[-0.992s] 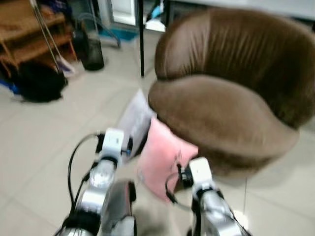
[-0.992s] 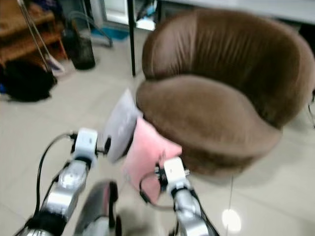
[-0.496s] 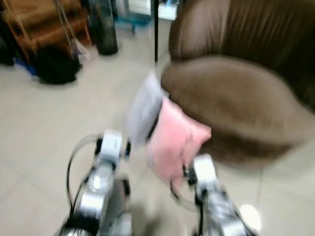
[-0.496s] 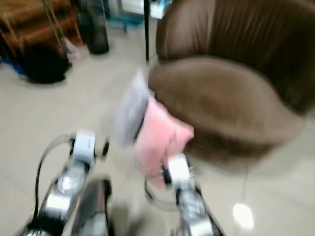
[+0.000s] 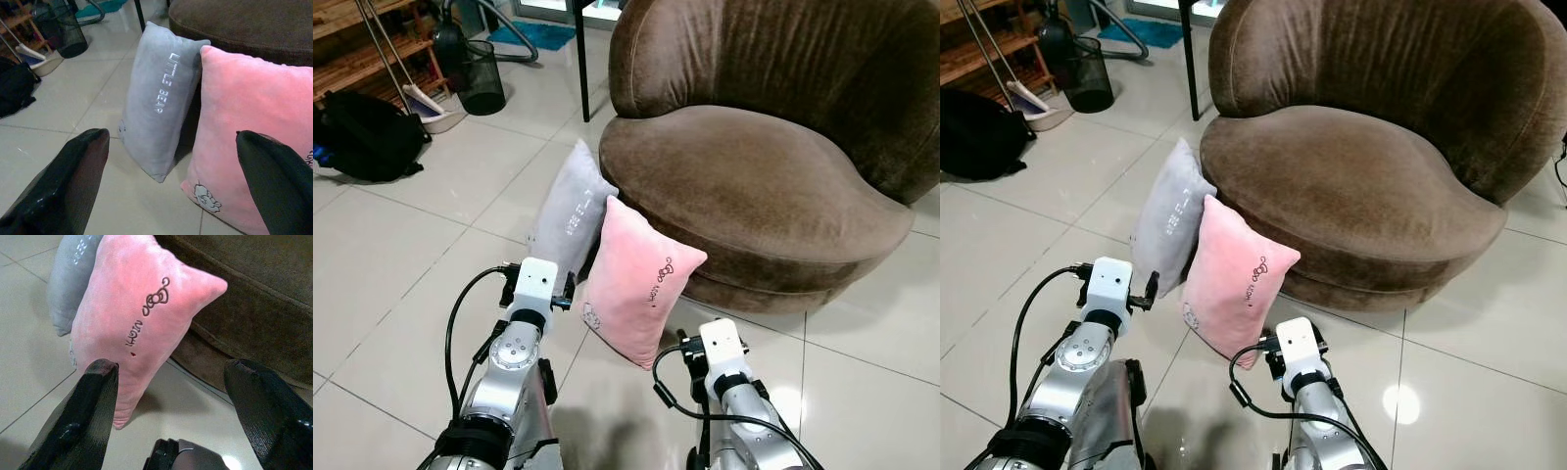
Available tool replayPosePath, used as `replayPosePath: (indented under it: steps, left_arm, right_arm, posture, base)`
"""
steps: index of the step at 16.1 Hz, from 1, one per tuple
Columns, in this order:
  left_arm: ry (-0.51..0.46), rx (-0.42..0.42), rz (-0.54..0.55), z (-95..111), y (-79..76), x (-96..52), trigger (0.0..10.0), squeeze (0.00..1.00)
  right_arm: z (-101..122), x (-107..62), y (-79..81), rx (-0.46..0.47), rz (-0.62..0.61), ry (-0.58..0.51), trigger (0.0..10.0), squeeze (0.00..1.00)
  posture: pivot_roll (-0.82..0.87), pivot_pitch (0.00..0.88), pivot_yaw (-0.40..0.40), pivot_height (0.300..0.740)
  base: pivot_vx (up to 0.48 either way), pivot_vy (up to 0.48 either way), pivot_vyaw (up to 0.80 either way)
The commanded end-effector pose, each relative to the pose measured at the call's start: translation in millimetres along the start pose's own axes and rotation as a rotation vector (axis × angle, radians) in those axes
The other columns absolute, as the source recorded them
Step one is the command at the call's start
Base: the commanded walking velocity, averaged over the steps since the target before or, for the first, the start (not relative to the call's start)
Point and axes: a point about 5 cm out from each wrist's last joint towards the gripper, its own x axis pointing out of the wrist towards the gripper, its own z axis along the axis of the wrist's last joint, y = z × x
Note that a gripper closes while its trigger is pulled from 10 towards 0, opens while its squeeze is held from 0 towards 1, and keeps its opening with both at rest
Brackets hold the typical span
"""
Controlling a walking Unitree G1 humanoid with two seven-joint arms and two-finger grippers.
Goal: Move the pillow to the sofa from floor
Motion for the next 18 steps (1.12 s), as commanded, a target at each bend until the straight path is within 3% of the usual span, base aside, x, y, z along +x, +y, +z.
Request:
replayPosePath:
  steps: [1, 4, 13, 18]
  left_arm:
    - [-0.032, 0.048, 0.010, 5.8, 3.2, 1.9, 10.0, 0.00]
    - [-0.042, 0.004, -0.043, 7.6, -1.8, 2.8, 10.0, 0.00]
    - [-0.041, 0.017, -0.087, 9.4, -9.5, 3.9, 10.0, 0.00]
    - [-0.029, 0.032, -0.095, 8.0, -11.1, 3.7, 10.0, 0.00]
  right_arm:
    - [-0.7, 0.2, -0.3, -0.003, 0.002, 0.001, 10.0, 0.00]
    - [-7.1, -1.4, -5.6, 0.002, -0.022, 0.014, 10.0, 0.00]
    - [-5.1, -0.7, 2.3, 0.012, -0.033, 0.001, 10.0, 0.00]
    - [-4.6, -3.4, -4.7, 0.012, -0.044, -0.012, 10.0, 0.00]
  posture:
    - [0.03, 0.048, 0.012, 0.507]
    - [0.02, 0.038, 0.018, 0.507]
    - [0.01, 0.046, 0.031, 0.507]
    - [0.01, 0.052, 0.031, 0.507]
  base:
    - [0.000, 0.000, 0.00]
    - [0.244, 0.000, 0.00]
    - [0.472, 0.000, 0.00]
    - [0.384, 0.000, 0.00]
